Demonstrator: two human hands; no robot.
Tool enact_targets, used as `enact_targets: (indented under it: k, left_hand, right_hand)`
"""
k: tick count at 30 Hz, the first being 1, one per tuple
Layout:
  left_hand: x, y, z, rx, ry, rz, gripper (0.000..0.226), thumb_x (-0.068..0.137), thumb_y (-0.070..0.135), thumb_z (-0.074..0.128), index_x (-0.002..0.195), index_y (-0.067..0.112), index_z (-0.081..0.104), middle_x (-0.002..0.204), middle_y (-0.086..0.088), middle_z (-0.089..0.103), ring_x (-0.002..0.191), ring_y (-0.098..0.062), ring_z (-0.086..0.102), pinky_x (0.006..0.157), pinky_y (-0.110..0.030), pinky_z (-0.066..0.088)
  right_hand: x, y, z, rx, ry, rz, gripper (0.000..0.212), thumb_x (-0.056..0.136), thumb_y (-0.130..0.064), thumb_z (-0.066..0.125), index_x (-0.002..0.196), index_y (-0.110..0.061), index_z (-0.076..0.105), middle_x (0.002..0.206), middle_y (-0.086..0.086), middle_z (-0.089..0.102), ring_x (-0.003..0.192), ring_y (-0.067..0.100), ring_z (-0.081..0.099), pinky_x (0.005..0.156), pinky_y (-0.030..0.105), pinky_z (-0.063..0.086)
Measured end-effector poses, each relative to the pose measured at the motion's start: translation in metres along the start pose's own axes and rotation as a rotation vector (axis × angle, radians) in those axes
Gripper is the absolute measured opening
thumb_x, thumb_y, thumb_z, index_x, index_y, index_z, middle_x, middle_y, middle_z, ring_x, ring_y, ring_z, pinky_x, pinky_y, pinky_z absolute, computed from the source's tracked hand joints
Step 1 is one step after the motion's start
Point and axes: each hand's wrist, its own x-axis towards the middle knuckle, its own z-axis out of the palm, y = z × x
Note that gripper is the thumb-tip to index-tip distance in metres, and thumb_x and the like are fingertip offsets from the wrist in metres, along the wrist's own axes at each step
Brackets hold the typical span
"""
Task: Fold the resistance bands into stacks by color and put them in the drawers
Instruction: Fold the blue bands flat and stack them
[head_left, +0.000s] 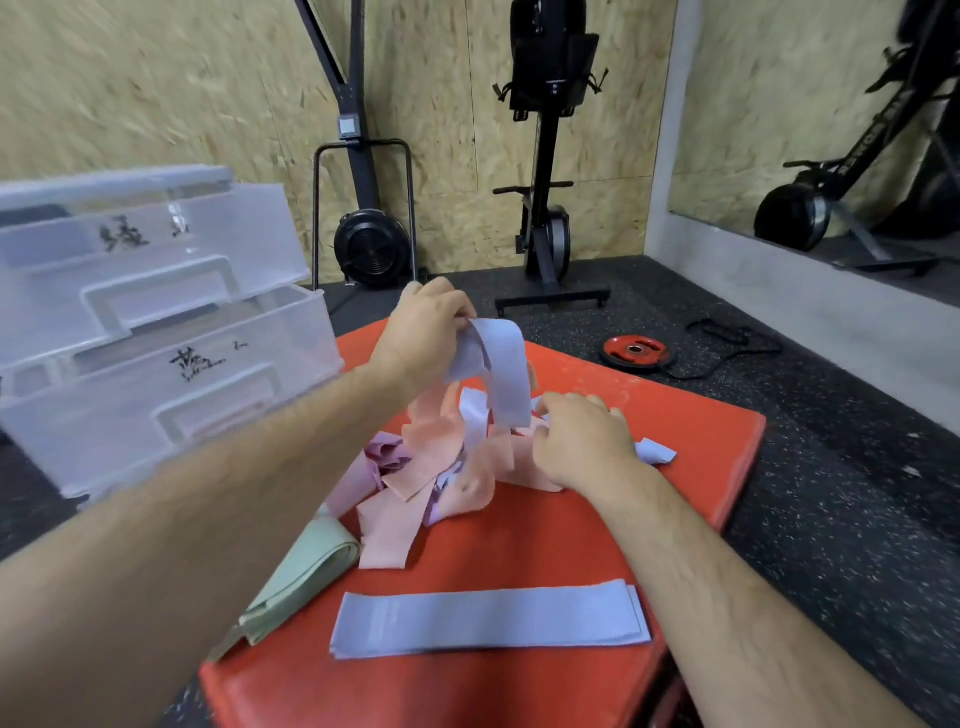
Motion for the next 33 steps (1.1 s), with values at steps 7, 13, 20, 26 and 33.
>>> enact_targets:
  k: [7, 13, 20, 26, 33]
  left_hand:
    - [-0.087, 0.022, 0.054, -0.092, -0.381, -0.17, 0.017, 0.091, 0.015, 0.059, 0.096, 0.021, 0.075, 0.102, -0.002, 0.063, 0.103, -0.027, 0.059, 0.093, -0.041, 0.042]
    - [-0.112, 0.047, 0.057, -0.147, -0.216, -0.337, 0.021, 0.094, 0.02, 0.055, 0.097, 0.032, 0.072, 0.103, 0.013, 0.061, 0.111, -0.017, 0.045, 0.089, -0.038, 0.029]
    - [-0.113, 0.059, 0.039, -0.644, -0.028, -0.327, 0.019, 0.095, 0.01, 0.056, 0.102, 0.019, 0.07, 0.103, 0.005, 0.066, 0.093, -0.014, 0.059, 0.082, -0.025, 0.045]
    - [-0.099, 0.067, 0.011, -1.002, 0.058, -0.322, 0.029, 0.097, 0.005, 0.056, 0.119, 0.022, 0.064, 0.125, 0.008, 0.065, 0.115, -0.003, 0.061, 0.098, -0.023, 0.049]
    - [-0.088, 0.092, -0.023, -1.214, 0.13, -0.34, 0.045, 0.094, 0.007, 0.062, 0.134, 0.023, 0.054, 0.131, 0.01, 0.06, 0.106, -0.005, 0.066, 0.094, -0.023, 0.052]
  right_hand:
    - [-0.004, 0.007, 0.016, -0.045, -0.162, -0.054, 0.039, 0.091, -0.026, 0.051, 0.13, -0.028, 0.052, 0.131, 0.002, 0.059, 0.126, 0.03, 0.048, 0.105, 0.044, 0.038]
    - [-0.005, 0.005, 0.039, 0.086, -0.177, -0.119, 0.045, 0.093, -0.04, 0.054, 0.136, -0.028, 0.048, 0.132, 0.002, 0.059, 0.123, 0.03, 0.051, 0.097, 0.043, 0.043]
    - [0.005, -0.002, 0.044, 0.612, 0.039, 0.011, 0.027, 0.091, -0.016, 0.057, 0.114, -0.03, 0.056, 0.096, -0.005, 0.064, 0.091, 0.022, 0.064, 0.068, 0.033, 0.052]
    - [0.012, -0.001, -0.002, 0.964, 0.17, -0.089, 0.026, 0.09, -0.004, 0.063, 0.104, -0.025, 0.065, 0.102, -0.006, 0.069, 0.091, 0.008, 0.064, 0.077, 0.024, 0.054]
    - [0.006, -0.001, -0.044, 1.111, 0.284, -0.2, 0.033, 0.086, -0.005, 0.069, 0.107, -0.031, 0.068, 0.107, 0.0, 0.071, 0.091, 0.013, 0.065, 0.083, 0.03, 0.055]
